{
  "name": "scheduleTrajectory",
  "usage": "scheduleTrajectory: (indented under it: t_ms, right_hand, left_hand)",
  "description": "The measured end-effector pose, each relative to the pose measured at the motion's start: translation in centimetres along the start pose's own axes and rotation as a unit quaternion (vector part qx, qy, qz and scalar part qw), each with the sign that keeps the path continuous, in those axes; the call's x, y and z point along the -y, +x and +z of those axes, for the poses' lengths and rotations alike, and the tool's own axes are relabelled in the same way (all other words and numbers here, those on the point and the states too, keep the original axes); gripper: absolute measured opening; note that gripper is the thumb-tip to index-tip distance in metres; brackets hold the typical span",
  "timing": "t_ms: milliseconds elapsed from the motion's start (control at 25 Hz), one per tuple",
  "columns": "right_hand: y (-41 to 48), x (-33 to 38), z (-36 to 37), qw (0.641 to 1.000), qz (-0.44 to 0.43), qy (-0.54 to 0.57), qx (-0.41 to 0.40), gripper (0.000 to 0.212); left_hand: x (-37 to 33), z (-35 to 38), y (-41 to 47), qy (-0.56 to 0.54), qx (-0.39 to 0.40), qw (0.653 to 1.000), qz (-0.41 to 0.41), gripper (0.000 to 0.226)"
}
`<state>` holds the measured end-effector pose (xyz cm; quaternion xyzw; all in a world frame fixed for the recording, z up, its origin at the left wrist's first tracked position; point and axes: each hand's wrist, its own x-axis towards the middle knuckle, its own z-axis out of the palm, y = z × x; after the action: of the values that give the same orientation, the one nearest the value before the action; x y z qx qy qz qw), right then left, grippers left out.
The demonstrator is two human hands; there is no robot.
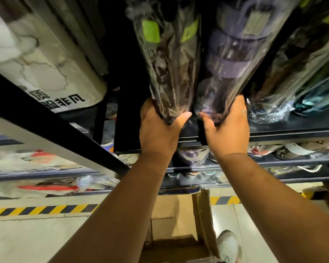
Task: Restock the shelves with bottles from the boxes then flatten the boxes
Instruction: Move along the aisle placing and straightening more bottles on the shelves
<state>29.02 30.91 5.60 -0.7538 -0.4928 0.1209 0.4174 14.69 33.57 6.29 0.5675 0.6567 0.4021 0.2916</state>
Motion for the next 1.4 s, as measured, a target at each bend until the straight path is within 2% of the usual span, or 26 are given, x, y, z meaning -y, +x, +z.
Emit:
scheduleTrajectory:
  t_ms: [400,480,600,680,840,880,960,1040,1120,1320,1400]
  right_hand:
    - [0.2,0.1,0.2,1.0,0.011,0.02,0.0,0.064]
    - [0.4,0.1,0.1,0.999,0.018,0.025,0.013,0.074]
    - [-0.8,0.3,-0.9,0.996,0.047,0.067,0.04,0.104]
    - [-2.9,-0.2,-2.1,0.995,0.045,0.073,0.046,0.111]
    - [-7.6,-2.8,-3.8,0.998,-0.016,0.053,0.036,0.094]
    - [-8.6,-4.1,-4.2,0.997,-0.014,0.054,0.043,0.09]
    - [-10.9,-8.0,-6.0,0.997,0.006,0.033,0.064,0.084]
    - [-12.9,-13.3,-8.8,0.996,0.025,-0.037,0.079,0.081]
    - [-14.4,-19.0,-12.3,0.986,0.051,-0.132,0.09,0.079]
    - [-16.1,-32.7,-24.5,0.927,0.17,-0.304,0.139,0.081]
    - [-16.6,-37.6,-30.5,0.908,0.203,-0.338,0.145,0.078]
  left_hand:
    - [0.6,-0.3,-0.1,0.027,0.033,0.999,0.016,0.092]
    - [0.8,-0.7,-0.1,0.02,0.037,0.999,0.023,0.095]
    - [1.4,-1.3,-2.7,-0.005,0.036,0.998,0.043,0.094]
    - [2.0,-1.4,-6.1,0.045,0.056,0.995,0.066,0.098]
    - [3.0,-0.6,-12.2,0.186,0.046,0.977,0.098,0.101]
    - [3.1,0.1,-13.5,0.233,0.055,0.964,0.112,0.099]
    - [3.1,2.1,-16.4,0.32,0.13,0.926,0.149,0.096]
    - [3.0,4.7,-19.2,0.353,0.204,0.897,0.168,0.095]
    - [2.4,7.5,-21.7,0.366,0.244,0.879,0.183,0.092]
    - [-1.0,17.6,-28.7,0.408,0.304,0.828,0.235,0.088]
    - [-3.9,22.9,-32.4,0.401,0.32,0.823,0.243,0.086]
